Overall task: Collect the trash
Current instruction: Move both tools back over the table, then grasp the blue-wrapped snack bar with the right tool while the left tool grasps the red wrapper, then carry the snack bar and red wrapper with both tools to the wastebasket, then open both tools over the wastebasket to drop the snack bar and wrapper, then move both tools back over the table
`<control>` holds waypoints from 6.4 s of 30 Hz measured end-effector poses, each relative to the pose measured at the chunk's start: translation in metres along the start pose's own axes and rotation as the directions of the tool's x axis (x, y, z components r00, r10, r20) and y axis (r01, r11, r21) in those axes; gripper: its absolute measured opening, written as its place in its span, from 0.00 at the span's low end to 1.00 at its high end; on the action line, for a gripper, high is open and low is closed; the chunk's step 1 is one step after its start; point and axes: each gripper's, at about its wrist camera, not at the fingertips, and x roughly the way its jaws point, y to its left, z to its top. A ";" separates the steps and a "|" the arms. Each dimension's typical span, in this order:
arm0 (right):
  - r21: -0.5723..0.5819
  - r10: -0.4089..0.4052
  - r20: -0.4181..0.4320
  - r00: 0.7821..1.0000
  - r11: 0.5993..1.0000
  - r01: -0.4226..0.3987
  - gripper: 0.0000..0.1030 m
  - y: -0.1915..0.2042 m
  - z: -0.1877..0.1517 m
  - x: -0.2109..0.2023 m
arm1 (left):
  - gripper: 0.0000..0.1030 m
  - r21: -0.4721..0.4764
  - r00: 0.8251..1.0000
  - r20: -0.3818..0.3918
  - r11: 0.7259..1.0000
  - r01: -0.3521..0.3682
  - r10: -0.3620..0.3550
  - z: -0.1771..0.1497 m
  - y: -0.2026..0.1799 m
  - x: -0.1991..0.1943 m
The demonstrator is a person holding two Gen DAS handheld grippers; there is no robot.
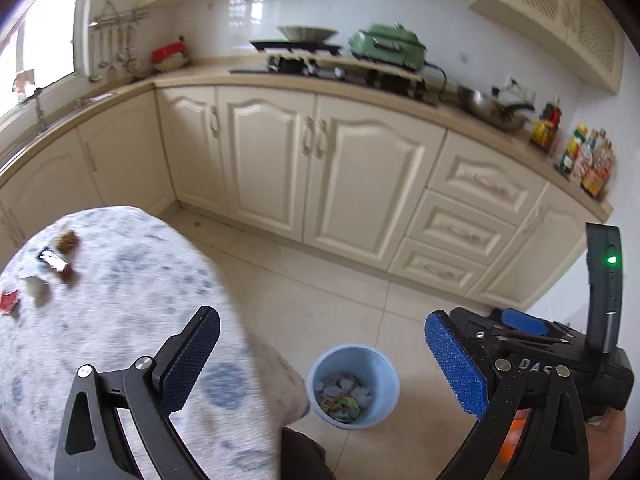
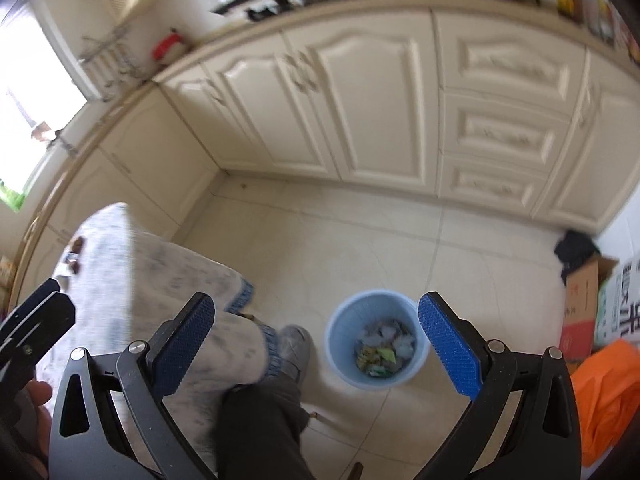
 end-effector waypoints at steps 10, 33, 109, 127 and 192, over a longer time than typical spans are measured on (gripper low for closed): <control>-0.238 0.177 0.111 0.978 0.960 -0.147 1.00 0.152 0.002 -0.057 | 0.99 -0.164 0.968 0.175 0.974 -0.154 0.182 -0.046 0.104 -0.133; -0.561 0.337 -0.099 0.936 0.758 -0.332 1.00 0.402 -0.032 0.042 | 0.99 -0.384 0.858 0.055 0.804 -0.454 0.511 -0.089 0.273 -0.157; -0.451 0.287 0.057 0.956 0.862 -0.232 0.18 0.196 -0.030 -0.071 | 0.06 -0.072 0.969 0.237 0.993 0.092 -0.073 -0.008 0.117 -0.064; -0.129 0.063 0.018 0.998 0.990 -0.060 0.18 -0.011 0.000 -0.005 | 0.06 0.055 0.933 -0.129 0.937 0.344 -0.335 0.030 -0.055 0.139; -0.195 0.197 0.117 0.973 0.966 -0.172 1.00 0.143 -0.003 -0.062 | 0.99 -0.125 0.967 0.203 0.984 -0.129 0.152 -0.056 0.091 -0.166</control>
